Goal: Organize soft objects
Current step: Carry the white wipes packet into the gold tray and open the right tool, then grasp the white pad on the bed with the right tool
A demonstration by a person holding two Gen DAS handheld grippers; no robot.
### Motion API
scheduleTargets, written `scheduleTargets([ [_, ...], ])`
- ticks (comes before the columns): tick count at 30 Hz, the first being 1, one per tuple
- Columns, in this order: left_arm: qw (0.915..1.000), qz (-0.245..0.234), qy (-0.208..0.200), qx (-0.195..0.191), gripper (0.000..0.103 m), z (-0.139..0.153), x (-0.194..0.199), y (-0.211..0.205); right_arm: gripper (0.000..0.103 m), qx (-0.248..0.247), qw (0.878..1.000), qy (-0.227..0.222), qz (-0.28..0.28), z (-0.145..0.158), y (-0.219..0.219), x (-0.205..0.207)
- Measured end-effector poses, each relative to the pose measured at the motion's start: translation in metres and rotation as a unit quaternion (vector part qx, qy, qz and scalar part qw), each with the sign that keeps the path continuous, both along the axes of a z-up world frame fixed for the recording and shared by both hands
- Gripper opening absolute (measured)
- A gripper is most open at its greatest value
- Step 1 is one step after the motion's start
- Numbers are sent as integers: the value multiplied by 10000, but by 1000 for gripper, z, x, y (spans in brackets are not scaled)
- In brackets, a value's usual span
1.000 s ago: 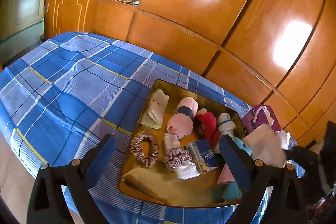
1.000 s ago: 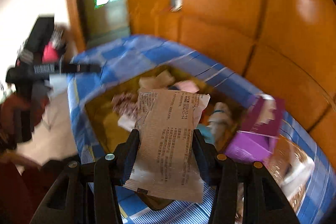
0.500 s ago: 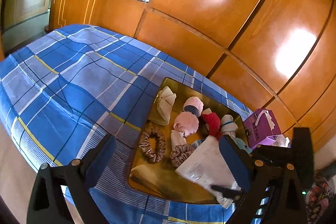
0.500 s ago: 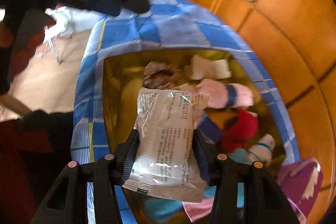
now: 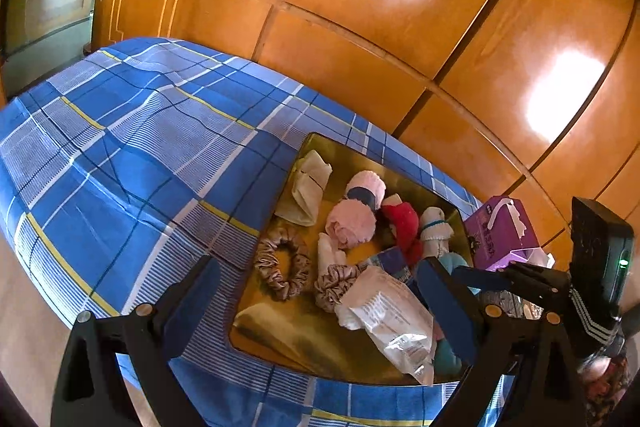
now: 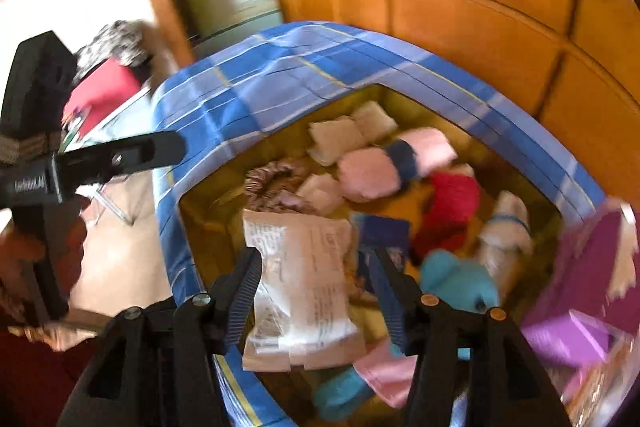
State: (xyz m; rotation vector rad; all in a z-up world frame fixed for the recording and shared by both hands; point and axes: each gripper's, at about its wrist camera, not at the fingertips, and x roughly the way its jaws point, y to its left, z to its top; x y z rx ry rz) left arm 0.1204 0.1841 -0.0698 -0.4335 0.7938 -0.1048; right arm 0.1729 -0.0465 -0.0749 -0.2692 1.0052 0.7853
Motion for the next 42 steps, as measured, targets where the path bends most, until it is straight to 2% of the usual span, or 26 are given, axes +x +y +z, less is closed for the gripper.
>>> scheduleTargets([
  [4, 9996, -229, 152, 39, 99, -4, 5, -14, 56, -88, 9990, -58, -429, 4, -19, -10],
  [7, 9979, -566, 241, 212, 99, -6, 8, -37, 56, 229, 9944, -293, -985, 24, -45, -19],
  [10, 9923, -914, 270, 789, 99, -8, 15, -67, 56, 646, 9859, -524, -1449, 53, -80, -27],
  [13, 9835, -1164, 316, 1349, 99, -15, 26, -92, 56, 804, 9763, -823, -1831, 75, -116, -31],
  [16, 9655, -1383, 658, 2107, 94, -29, 38, -112, 56, 939, 9607, -1063, -2386, 92, -166, -31],
  [17, 9549, -1517, 867, 2400, 93, -37, 39, -115, 56, 933, 9548, -1102, -2598, 93, -181, -29],
  [21, 9352, -1646, 1380, 2815, 91, -53, 33, -103, 56, 1006, 9283, -1053, -3421, 90, -251, -21],
  [22, 9328, -1652, 1486, 2839, 91, -58, 32, -99, 56, 910, 9197, -1091, -3659, 86, -270, -17],
  [23, 9335, -1658, 1562, 2769, 90, -62, 32, -96, 56, 797, 9125, -1092, -3861, 81, -286, -13],
  [25, 9404, -1674, 1596, 2494, 90, -64, 32, -95, 56, 635, 8969, -1008, -4259, 68, -322, -3],
  [27, 9493, -1644, 1466, 2243, 90, -59, 32, -101, 56, 478, 8839, -923, -4560, 57, -352, 6],
  [29, 9576, -1710, 1275, 1937, 90, -49, 31, -110, 56, 243, 8773, -656, -4749, 43, -377, 20],
  [31, 9625, -1787, 1208, 1645, 90, -42, 33, -116, 56, 120, 8834, -415, -4666, 31, -389, 31],
  [32, 9638, -1826, 1263, 1479, 90, -41, 37, -118, 56, 9, 8919, -262, -4514, 25, -392, 40],
  [33, 9641, -1869, 1394, 1273, 90, -44, 42, -120, 56, -223, 9079, 4, -4185, 15, -391, 54],
  [34, 9639, -1869, 1491, 1174, 89, -46, 46, -122, 56, -331, 9152, 81, -4015, 10, -387, 56],
  [35, 9632, -1850, 1605, 1106, 86, -50, 50, -124, 56, -453, 9281, 166, -3692, 3, -383, 63],
  [36, 9623, -1836, 1685, 1090, 85, -54, 54, -125, 56, -630, 9418, 295, -3290, -4, -377, 70],
  [37, 9613, -1795, 1740, 1157, 84, -59, 58, -127, 56, -868, 9476, 359, -3052, -11, -372, 74],
  [39, 9580, -1725, 1853, 1346, 80, -65, 63, -130, 56, -1443, 9506, 331, -2729, -26, -365, 81],
  [40, 9562, -1721, 1902, 1413, 80, -70, 67, -128, 56, -1559, 9506, 368, -2658, -33, -366, 86],
  [42, 9583, -1621, 1980, 1269, 80, -75, 75, -117, 56, -1424, 9536, 573, -2591, -45, -374, 96],
])
